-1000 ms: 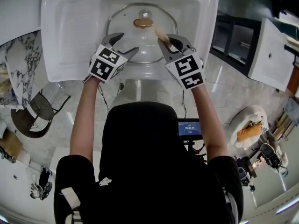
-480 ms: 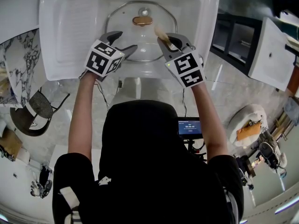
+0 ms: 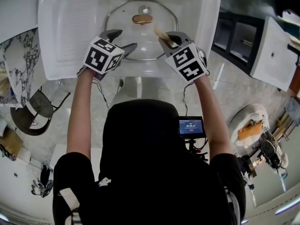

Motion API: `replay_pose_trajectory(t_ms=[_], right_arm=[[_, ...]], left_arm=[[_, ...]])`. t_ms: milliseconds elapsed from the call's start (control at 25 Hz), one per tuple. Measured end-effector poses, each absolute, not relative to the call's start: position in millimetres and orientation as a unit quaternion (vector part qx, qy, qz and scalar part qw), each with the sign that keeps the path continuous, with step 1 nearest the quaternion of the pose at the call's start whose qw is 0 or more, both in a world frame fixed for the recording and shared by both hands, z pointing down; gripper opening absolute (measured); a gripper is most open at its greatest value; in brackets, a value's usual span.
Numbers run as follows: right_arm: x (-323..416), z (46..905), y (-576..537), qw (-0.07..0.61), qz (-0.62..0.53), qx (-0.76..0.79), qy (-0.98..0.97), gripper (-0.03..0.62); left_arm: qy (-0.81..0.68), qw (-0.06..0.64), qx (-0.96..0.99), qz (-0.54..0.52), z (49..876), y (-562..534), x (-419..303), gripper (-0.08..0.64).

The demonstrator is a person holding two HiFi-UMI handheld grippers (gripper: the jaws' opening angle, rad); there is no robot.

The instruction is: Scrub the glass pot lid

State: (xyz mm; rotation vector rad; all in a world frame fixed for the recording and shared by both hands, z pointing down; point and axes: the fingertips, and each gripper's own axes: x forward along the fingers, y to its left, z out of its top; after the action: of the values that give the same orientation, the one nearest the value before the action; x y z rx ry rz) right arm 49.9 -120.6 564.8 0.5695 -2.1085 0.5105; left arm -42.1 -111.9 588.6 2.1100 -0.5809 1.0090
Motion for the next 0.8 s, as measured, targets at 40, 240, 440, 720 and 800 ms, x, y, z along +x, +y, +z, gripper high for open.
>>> replay_pose_trajectory(t_ms=[40,240,440,720,800], right_arm=[[52,568,-120,0.448,0.201,0.220,-0.843,0.017],[62,579,-122,0.501,0.179,0.182,-0.827,0.017],[62,589,-126,0.521,0.196,0.144,-0.818,0.017],[67,601,-136,0.582,0.174,0.097,-0.788,0.017],[68,606,-137,0.593,0.173,0.088,-0.781,0.017]], left_arm=[[-0.225,0.358,0.817,0.391,589,-112,-42,0.296],[-0.221,0.361,0.812,0.402,590,-113,-42,0.296],[-0.213,0.364,0.806,0.414,590,-113,-43,0.296],[-0.211,0.364,0.809,0.412,591,-115,-41,0.296],[-0.208,0.364,0.808,0.414,592,-115,-42,0.296]])
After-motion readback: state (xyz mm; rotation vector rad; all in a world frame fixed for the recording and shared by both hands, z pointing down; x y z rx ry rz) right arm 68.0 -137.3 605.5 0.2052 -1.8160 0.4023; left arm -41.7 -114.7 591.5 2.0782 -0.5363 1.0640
